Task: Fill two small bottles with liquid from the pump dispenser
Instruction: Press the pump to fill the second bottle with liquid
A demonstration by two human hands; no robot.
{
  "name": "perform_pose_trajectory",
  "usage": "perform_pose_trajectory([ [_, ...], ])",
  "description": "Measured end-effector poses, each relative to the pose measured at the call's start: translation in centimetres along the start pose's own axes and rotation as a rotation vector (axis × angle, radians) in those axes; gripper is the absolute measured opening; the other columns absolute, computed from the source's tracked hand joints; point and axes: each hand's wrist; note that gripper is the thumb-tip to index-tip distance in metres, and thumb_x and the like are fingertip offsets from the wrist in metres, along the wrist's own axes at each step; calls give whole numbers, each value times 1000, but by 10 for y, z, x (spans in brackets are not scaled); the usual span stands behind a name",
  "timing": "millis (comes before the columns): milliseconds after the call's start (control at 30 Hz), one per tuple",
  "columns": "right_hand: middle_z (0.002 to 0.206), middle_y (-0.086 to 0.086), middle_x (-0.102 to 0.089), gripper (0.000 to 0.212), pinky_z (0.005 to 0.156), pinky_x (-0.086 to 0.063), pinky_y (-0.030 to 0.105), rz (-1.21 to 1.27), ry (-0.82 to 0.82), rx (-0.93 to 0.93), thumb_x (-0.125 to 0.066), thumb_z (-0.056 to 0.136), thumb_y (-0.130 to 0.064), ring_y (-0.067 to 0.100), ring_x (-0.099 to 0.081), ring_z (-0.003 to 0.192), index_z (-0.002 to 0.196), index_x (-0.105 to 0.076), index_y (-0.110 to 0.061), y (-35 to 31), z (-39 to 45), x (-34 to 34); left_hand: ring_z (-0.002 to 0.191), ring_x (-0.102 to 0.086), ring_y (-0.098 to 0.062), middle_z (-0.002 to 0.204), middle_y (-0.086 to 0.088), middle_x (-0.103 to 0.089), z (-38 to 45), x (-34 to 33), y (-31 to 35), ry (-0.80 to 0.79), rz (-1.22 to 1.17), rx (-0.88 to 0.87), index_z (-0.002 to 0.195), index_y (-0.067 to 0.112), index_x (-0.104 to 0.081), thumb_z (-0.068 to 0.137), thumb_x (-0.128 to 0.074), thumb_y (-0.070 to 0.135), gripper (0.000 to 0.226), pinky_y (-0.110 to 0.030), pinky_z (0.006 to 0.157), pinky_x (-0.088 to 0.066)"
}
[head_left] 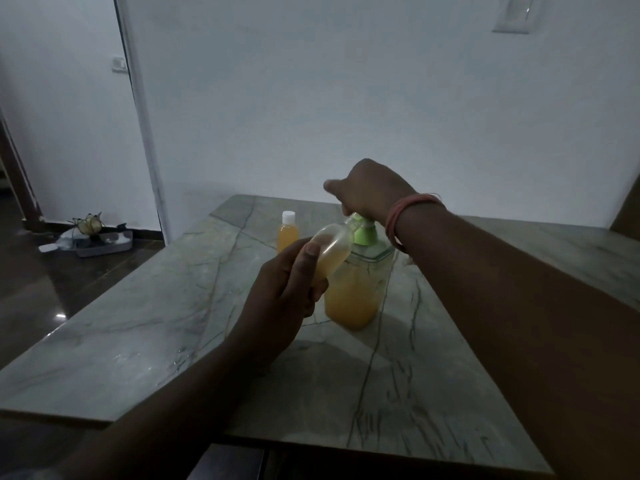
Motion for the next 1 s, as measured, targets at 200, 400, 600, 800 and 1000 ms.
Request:
perform_pose_trajectory([
  [200, 79, 3, -69, 27, 58, -43, 27, -169, -87, 15, -57, 89, -36, 21, -63, 71, 73, -62, -15, -10, 2, 7, 56, -49, -12, 68, 0, -57, 0, 0, 2, 8, 9, 28, 127, 28, -58, 99, -38, 48, 39, -26, 50, -40],
  [400, 77, 4, -69, 35, 55, -40, 27, -24, -14, 0, -55, 87, -41, 19, -58, 63, 78, -70, -11, -3, -2, -1, 57, -50, -14, 68, 0, -57, 0, 1, -1, 7, 26, 15, 128, 23, -57, 103, -37, 46, 39, -26, 51, -41],
  [600, 80, 3, -69, 34, 59, -42, 27, -102, -86, 53, -59, 91, -42, 19, -60, 69, 81, -69, -11, -7, -1, 8, 56, -49, -12, 67, 2, -56, 0, 0, 1, -3, 1, 29, 124, 29, -58, 102, -37, 47, 35, -27, 50, -39],
  [800, 77, 3, -69, 38, 56, -39, 27, 13, -78, 5, -57, 92, -42, 17, -57, 63, 80, -70, -9, 1, -5, 3, 55, -49, -12, 66, 3, -56, 2, 1, -2, 6, 3, 19, 125, 25, -58, 102, -37, 47, 38, -25, 49, -39],
  [1000, 73, 0, -68, 34, 60, -43, 27, -87, -100, 53, -58, 92, -40, 17, -61, 67, 74, -67, -12, -7, -1, 9, 54, -48, -11, 64, 5, -55, 2, 0, -3, 1, -26, 26, 128, 24, -57, 99, -39, 49, 42, -26, 49, -38],
])
Point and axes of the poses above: each hand's wrist, its own z-axis towards the middle knuckle, its own x-axis out of the back of the hand, y = z × x
